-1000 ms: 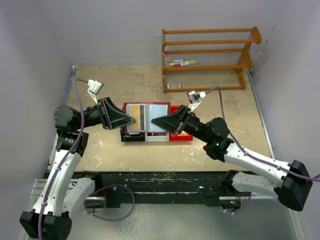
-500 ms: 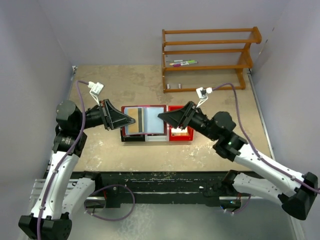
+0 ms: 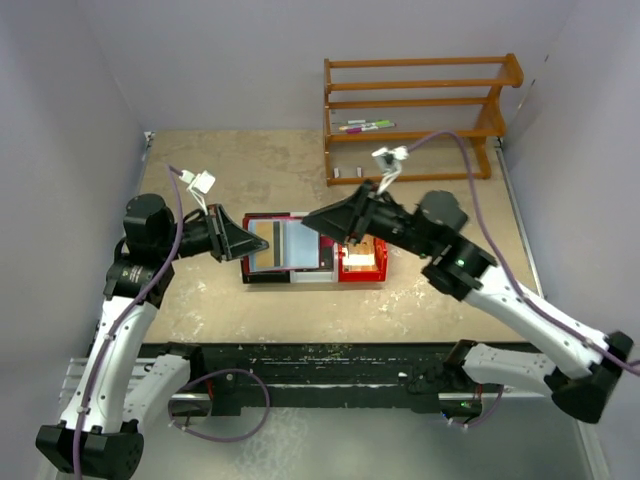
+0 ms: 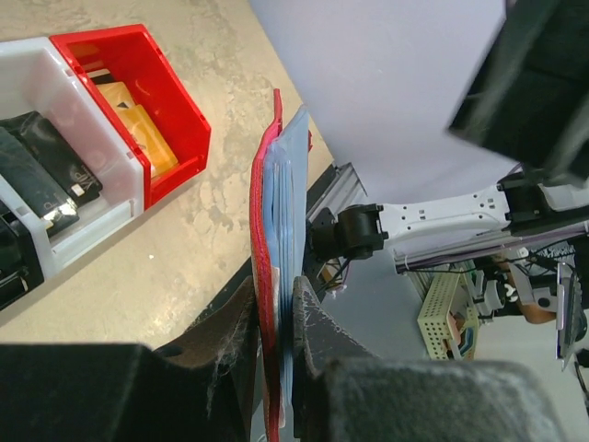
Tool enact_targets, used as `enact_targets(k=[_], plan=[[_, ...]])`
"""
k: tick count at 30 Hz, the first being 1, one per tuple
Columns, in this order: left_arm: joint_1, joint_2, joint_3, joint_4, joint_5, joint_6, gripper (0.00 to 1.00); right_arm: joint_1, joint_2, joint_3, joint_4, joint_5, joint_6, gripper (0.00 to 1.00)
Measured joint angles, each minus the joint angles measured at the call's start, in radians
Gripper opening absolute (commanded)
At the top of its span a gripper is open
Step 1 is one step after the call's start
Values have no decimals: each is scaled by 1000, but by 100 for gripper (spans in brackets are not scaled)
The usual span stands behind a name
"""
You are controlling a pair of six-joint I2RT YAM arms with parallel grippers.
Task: Take the credit cards out of the card holder
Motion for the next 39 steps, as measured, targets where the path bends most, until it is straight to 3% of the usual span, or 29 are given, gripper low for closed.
enact_targets(k=[7,24,31,35,39], plan=[[0,0,26,-19,17,14,0,15,203,-6,14,-146,9,42],[0,7,26,82,106,-68,0,15,189,-52,65,-243,19,37],[0,10,26,132,119,-111,0,14,186,-88,168,-256,69,22],[6,10,23,155,131,-130,11,7,209,-155,329,-301,158,10],[8,9,2,194,143,-157,23,5,231,-224,467,-335,253,5]])
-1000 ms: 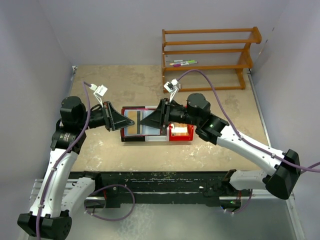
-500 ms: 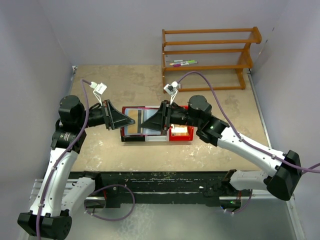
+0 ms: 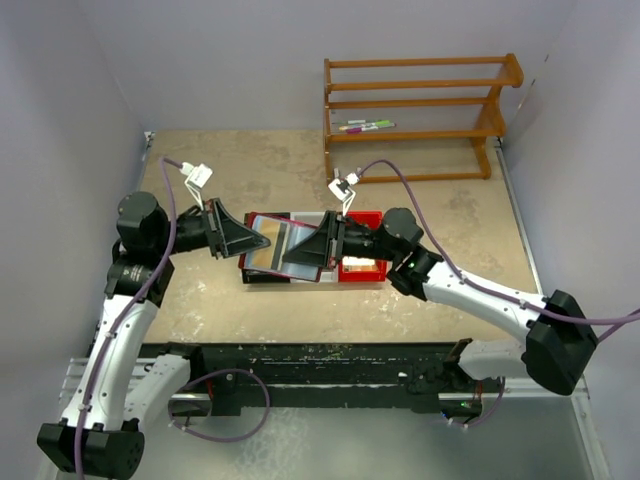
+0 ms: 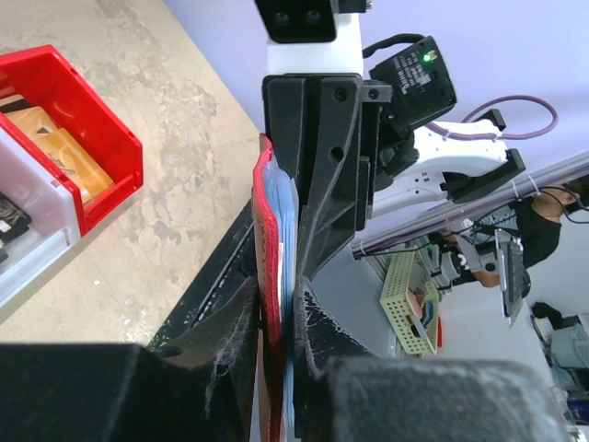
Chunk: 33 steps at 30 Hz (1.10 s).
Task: Take the credit cards out of the card holder
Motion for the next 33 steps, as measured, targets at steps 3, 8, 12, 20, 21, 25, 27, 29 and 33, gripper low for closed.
enact_targets(k=[3,8,12,20,21,25,27,29,33], plan=[[-1,0,-26,37,18,-34,31,2,2,-42,80,-15,55,2],[-3,-8,-90,166,51,-144,41,8,2,-74,170,-13,108,1],[-3,-27,-161,282,72,-263,41,10,2,-79,209,-6,126,4],[-3,-52,-174,362,85,-349,23,10,2,-84,245,28,150,32],[-3,-54,-174,362,82,-348,22,10,2,-84,251,34,155,32],[-2,-56,-174,353,76,-340,19,13,3,-85,276,52,177,25],[-2,-61,-174,343,74,-334,19,13,14,-85,296,66,187,16],[-2,-65,-174,333,73,-331,19,14,30,-86,316,74,200,10],[-2,-68,-174,319,72,-321,19,15,45,-103,351,82,224,9]])
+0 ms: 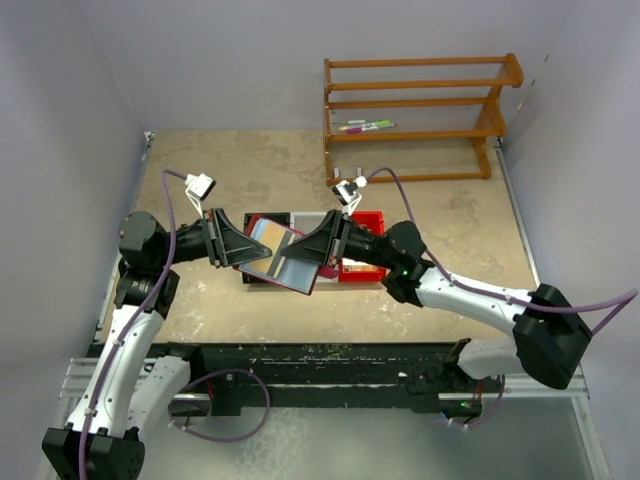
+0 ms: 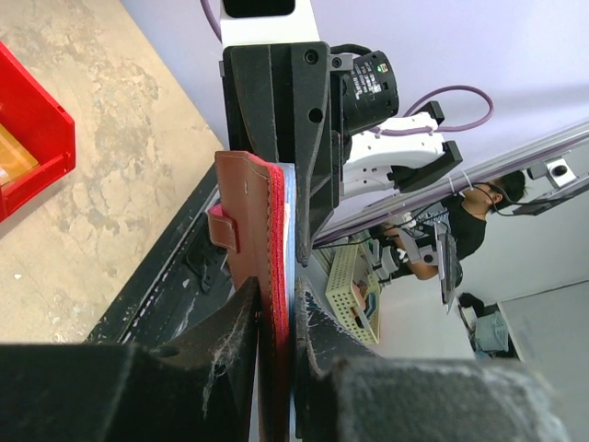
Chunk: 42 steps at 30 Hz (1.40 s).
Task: Take the credit cards out of the card holder
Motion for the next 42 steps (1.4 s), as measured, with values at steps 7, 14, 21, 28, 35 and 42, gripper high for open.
enact_targets(k=[7,14,21,28,35,42], plan=[[0,0,0,-2,2,-2,18,1,-16,-64,68,7,26,3],[0,-3,9,-1,4,-3,19,1,-42,-110,80,11,36,30],[0,-3,14,4,0,-3,20,1,-23,-71,103,7,37,31],[1,-3,17,0,-10,2,20,1,13,-60,131,3,49,25],[1,-3,35,-79,-19,66,21,1,18,-58,131,4,55,24],[0,8,90,-250,-39,222,21,1,17,-58,116,10,53,21]])
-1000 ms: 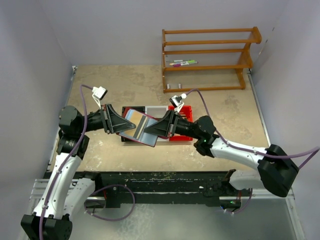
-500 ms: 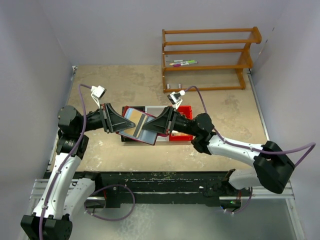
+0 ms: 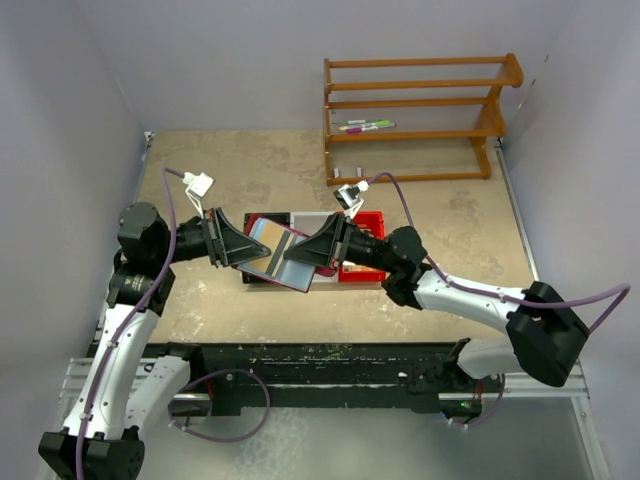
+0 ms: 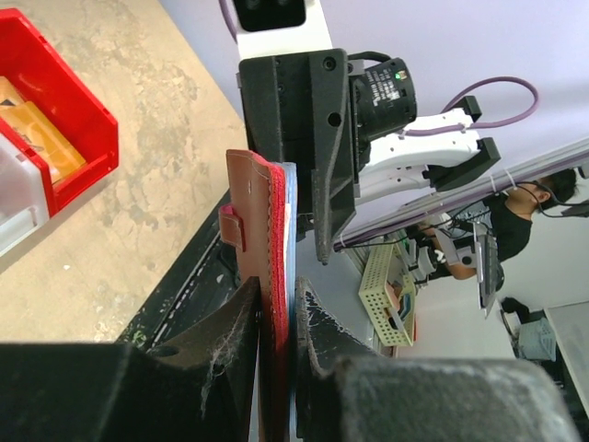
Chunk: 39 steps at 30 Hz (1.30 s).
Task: Take the credit cards out of the card holder
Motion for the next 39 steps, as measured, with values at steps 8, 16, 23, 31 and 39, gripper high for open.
enact_targets(k=[8,16,23,31,39], plan=[[0,7,6,-68,-11,51,32,0,13,1,-2,2,3,12],[0,2,3,2,8,-27,39,0,67,7,51,1,34,0],[0,-1,-27,135,47,-148,31,0,41,-22,94,1,48,0],[0,-2,-48,228,61,-251,21,0,17,-88,162,2,71,0],[0,-5,-48,232,60,-266,9,0,-5,-113,196,3,78,0]])
